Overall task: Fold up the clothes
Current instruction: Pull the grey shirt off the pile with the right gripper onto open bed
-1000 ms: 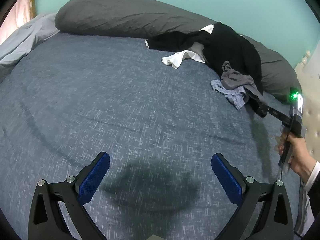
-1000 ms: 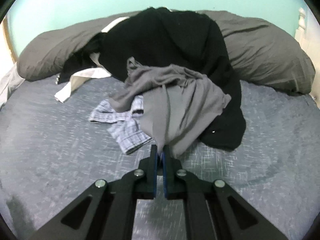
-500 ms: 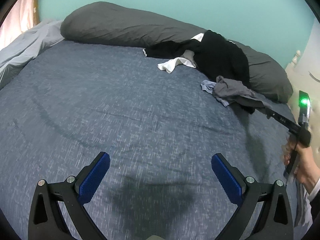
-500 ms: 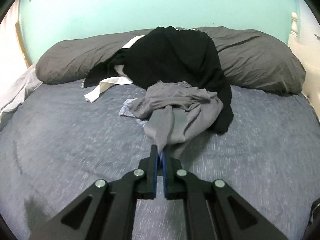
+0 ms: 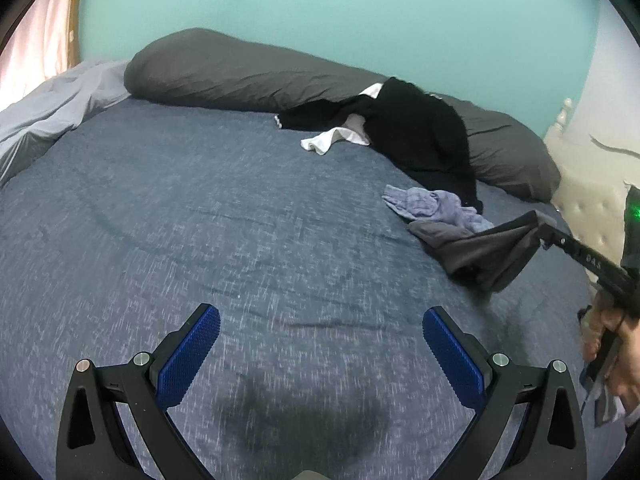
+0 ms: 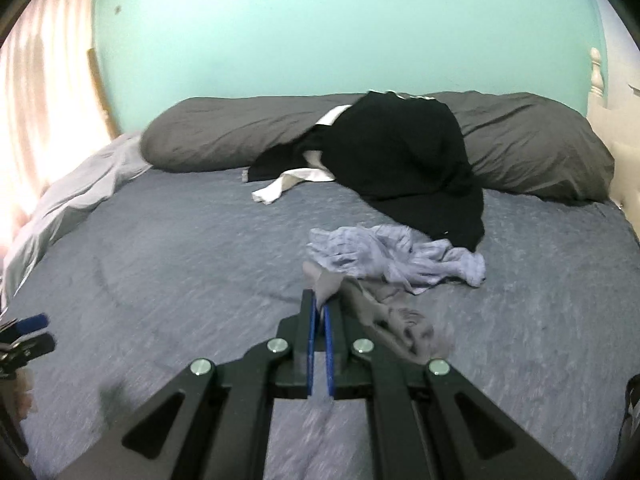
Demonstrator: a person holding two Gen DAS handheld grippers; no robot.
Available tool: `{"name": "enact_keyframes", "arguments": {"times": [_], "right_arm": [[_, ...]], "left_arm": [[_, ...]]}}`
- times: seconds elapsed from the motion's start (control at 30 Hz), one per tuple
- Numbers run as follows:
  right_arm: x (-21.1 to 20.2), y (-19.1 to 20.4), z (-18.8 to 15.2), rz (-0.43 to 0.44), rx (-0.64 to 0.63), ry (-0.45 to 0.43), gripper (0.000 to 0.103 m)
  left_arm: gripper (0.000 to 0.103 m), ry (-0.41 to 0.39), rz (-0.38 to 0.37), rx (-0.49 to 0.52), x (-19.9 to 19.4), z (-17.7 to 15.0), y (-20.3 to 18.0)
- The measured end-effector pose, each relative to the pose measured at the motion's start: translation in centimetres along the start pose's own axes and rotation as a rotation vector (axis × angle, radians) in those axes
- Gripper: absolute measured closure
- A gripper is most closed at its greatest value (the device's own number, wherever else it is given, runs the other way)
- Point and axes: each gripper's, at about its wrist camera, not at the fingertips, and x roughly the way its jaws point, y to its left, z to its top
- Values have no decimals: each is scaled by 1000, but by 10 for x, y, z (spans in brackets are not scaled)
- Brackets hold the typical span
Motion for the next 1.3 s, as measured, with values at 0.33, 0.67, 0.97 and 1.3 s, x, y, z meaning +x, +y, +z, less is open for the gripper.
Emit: {"name": "enact_keyframes", "arguments": {"times": [0.33,0.67,0.97,1.3], "right_arm": [[-90,57,-71,56,6,-25,99],[-144,136,-143,176,-18,36,99],[-145,157,-195,237,50,74,99],[-108,135,-245,237,184,190,96]], "left_arm": [[0,12,-2,-28,-65,-59,11],[0,21,14,-61,-109,-96,28],[0,36,21,-69,-103,-130,34],[0,63,40,-89,-55,-163,44]]}}
